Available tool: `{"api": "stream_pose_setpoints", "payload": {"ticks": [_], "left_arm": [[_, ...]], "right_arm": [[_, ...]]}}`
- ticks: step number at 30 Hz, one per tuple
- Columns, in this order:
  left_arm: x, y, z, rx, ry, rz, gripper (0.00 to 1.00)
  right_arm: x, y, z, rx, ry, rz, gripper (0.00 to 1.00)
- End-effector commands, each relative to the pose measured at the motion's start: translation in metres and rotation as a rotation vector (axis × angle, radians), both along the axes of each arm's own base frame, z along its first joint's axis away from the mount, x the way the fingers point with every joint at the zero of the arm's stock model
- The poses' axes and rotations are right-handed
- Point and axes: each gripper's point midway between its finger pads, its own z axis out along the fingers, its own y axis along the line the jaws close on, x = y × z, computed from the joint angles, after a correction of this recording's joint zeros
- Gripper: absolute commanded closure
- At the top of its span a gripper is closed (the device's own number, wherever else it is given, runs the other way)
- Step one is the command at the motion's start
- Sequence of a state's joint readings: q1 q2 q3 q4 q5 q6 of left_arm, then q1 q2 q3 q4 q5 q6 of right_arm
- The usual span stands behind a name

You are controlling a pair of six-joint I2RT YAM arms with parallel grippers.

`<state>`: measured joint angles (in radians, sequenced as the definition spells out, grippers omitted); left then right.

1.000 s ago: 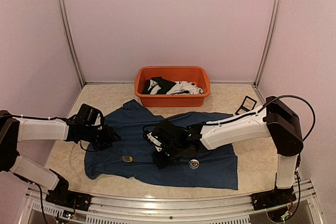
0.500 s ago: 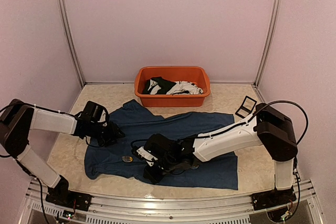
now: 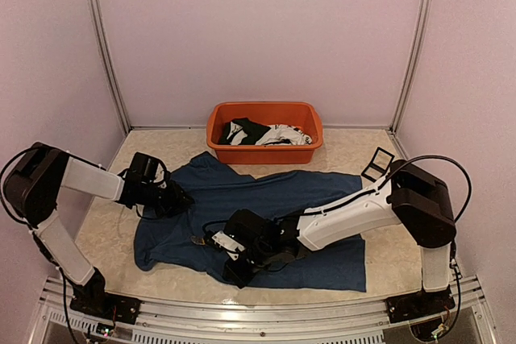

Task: Pin the brooch onto the clothing
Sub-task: Flatten out the clothing with brooches at the center of the board.

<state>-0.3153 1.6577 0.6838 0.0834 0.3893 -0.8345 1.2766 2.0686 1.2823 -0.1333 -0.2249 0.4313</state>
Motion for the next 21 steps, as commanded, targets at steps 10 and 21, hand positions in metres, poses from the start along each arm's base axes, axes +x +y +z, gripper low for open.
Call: {"api": "stream_pose_setpoints", "payload": {"ticks": [10,21], "left_arm": [[0.0,0.0,-0.018,-0.035,0.063,0.019,0.54],[-0.025,0.021,0.075,0.01,-0.113,0.049,0.18]], "right_arm": [[-0.041,-0.024,-0.02,-0.134,0.053,0.09,0.97],[0.022,-0.047,0.075,-0.006,-0.025,-0.102,0.72]]}}
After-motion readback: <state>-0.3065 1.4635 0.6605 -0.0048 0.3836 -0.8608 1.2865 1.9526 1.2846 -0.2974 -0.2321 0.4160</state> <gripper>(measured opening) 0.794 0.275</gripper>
